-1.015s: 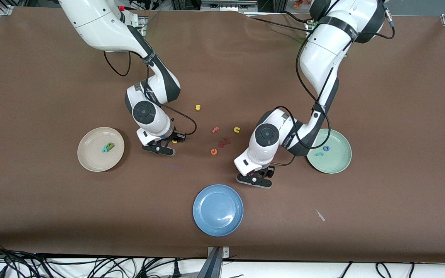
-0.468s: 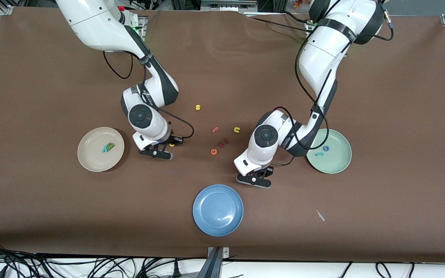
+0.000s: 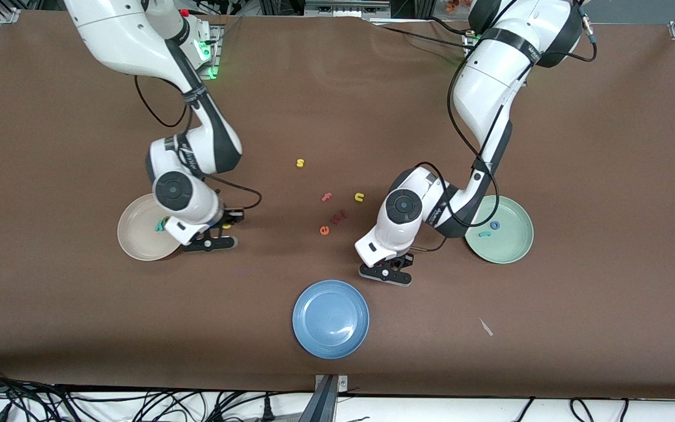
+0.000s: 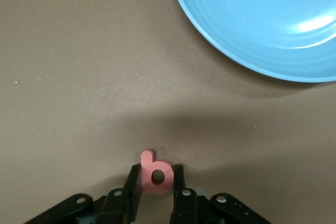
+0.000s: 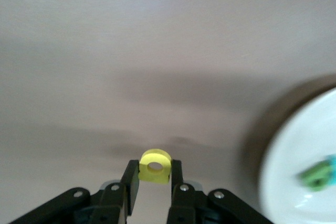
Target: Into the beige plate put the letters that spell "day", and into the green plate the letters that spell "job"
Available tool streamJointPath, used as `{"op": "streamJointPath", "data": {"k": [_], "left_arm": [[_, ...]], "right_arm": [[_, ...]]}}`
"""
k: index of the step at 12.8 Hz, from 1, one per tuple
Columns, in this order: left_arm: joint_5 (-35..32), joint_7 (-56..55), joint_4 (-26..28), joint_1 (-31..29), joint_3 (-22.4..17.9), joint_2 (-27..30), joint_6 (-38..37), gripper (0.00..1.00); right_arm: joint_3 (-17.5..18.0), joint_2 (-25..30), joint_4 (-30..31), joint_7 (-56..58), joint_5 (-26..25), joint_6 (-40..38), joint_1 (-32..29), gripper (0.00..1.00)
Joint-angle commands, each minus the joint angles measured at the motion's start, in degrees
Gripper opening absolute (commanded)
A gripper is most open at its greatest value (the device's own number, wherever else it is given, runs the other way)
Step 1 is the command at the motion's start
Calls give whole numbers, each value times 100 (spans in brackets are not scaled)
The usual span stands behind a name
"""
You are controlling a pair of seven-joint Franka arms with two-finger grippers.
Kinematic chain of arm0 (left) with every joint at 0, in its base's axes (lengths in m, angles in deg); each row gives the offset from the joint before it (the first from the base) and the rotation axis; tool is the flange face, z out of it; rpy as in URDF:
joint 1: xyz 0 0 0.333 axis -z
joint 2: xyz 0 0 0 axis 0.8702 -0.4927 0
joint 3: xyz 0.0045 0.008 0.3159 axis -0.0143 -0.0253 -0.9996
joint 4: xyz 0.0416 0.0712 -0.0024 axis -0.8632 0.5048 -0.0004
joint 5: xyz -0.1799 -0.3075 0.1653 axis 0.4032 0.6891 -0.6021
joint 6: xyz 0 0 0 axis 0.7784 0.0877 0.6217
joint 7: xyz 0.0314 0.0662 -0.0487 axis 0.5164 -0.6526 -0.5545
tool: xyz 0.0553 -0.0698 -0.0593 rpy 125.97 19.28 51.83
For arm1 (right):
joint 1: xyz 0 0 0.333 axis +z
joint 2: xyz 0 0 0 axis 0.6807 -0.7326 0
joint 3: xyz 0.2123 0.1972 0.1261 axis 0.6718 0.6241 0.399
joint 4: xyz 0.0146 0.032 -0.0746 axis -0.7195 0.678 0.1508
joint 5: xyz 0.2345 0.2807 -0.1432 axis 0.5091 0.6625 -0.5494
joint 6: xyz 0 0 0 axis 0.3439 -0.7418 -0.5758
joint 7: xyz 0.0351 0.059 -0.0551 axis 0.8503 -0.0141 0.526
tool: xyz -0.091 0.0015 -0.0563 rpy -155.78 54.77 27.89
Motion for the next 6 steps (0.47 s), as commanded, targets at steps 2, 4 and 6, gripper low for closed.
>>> {"op": "streamJointPath", "data": {"k": [2, 4, 6], "left_arm": [[151, 16, -60, 17, -44, 298, -319, 0], [151, 24, -60, 17, -35, 509, -898, 0], [151, 33, -60, -1, -35, 729, -1697, 0]], "right_arm": [[-596, 469, 444, 1426, -12, -44, -7, 17], [-938, 627, 620, 2050, -12, -61, -7, 17], [-1290, 663, 760, 2648, 57, 9, -7, 17]]}}
